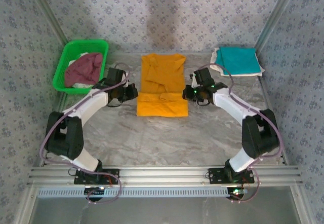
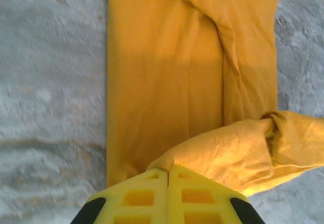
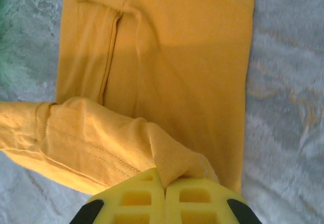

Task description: Fold and stack the t-shirts

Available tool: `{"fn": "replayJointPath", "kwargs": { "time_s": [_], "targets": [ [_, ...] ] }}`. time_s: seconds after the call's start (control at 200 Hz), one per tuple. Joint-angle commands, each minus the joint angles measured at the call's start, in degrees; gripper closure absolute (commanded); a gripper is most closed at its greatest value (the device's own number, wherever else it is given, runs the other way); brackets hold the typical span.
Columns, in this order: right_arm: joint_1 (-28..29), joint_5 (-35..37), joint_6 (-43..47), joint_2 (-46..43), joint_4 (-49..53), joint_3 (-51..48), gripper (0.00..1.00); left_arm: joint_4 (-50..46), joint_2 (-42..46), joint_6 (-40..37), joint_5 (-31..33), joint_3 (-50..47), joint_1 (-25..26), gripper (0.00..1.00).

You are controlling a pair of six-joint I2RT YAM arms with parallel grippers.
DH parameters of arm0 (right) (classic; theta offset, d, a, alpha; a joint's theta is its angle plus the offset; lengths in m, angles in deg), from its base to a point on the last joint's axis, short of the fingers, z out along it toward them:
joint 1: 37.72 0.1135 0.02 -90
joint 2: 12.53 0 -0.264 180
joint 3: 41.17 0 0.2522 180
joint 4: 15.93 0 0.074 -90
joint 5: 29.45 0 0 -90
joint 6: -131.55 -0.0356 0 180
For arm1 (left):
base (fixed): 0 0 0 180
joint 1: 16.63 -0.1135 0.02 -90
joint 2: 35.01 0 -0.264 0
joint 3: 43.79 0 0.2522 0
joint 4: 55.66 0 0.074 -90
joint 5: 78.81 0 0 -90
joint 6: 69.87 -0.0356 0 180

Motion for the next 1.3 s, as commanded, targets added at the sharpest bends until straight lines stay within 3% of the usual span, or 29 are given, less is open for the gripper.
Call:
{"fn": "replayJointPath", "kwargs": {
  "time_s": [0.0,0.3,0.335,0.37,0.395,0.56,0.645,0.775,0.904,1.059,1.299],
  "targets": [
    [-1.56,0.59,4.3,4.25,1.23,6.28,1.0,1.16,-4.41,-4.5,-1.35,5.69,-0.89,1.0],
    [-5.57,-1.54,6.72,17.42,1.79,19.3,0.99,1.5,-18.97,-7.01,-2.73,18.95,-4.46,1.0],
    [-6.09,-1.93,6.77,19.97,2.9,22.46,0.88,1.39,-21.96,-7.3,-3.42,22.39,-5.04,0.87],
    [-6.79,-2.42,6.84,22.6,3.85,25.72,0.7,1.27,-24.92,-7.53,-4.12,26.03,-5.58,0.69],
    [-7.28,-2.83,6.91,24.53,4.62,27.86,0.62,1.17,-26.79,-7.58,-4.34,28.65,-6.05,0.63],
    [-9.86,-5.13,7.95,32.24,11.19,42.79,0.6,-1.78,-32.4,-5.71,-3.19,39.99,-7.71,0.59],
    [-9.23,-6.03,8.46,27.64,8.72,37.0,0.6,0.65,-26.67,-5.46,-1.44,34.24,-6.2,0.59],
    [-4.67,-7.26,8.79,16.06,1.0,19.72,0.61,8.56,-14.48,-5.06,3.14,16.14,-1.56,0.62],
    [0.56,-6.13,8.27,8.76,-4.12,6.84,0.64,15.18,-8.27,-3.45,1.32,2.82,2.25,0.67],
    [3.56,-6.57,5.9,4.28,-10.34,-4.65,0.66,23.8,-6.57,-1.12,-3.94,-8.04,3.98,0.72],
    [4.01,-5.55,3.21,10.01,-14.31,-7.7,0.72,25.68,-12.27,-1.29,-3.59,-9.47,5.86,0.77]
  ]
}}
